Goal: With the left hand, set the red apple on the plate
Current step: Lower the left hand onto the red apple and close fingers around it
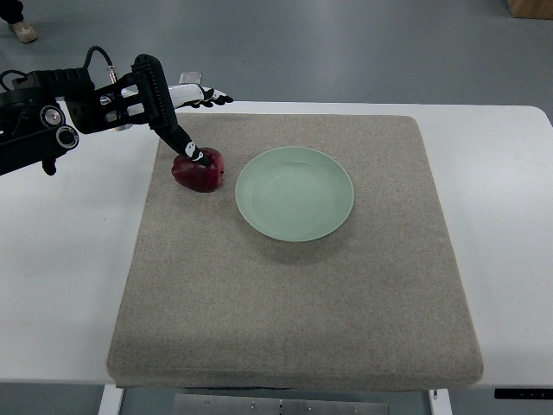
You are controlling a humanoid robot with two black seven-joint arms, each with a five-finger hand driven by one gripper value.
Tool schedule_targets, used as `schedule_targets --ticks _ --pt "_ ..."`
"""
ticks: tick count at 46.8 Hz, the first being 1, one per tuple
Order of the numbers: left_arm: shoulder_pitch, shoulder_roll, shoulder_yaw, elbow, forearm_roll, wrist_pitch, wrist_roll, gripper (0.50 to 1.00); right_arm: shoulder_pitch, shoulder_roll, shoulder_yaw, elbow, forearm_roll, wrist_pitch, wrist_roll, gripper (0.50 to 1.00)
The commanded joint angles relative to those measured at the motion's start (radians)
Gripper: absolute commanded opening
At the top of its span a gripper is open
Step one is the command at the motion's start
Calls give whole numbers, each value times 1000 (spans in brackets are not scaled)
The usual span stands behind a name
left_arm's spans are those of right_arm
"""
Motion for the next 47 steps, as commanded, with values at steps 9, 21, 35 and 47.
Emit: schedule_targets --ticks 9,21,35,47 --pt "-1 -3 1 -9 8 -35 38 996 0 0 0 0 0 0 0 930" --pt "-5 0 2 -30 19 -51 78 994 0 0 0 0 0 -1 0 930" --pt "-4 3 36 -26 51 -51 90 994 0 0 0 0 0 -1 0 930" --pt "7 0 38 -27 95 -50 88 990 0 0 0 0 0 0 0 930"
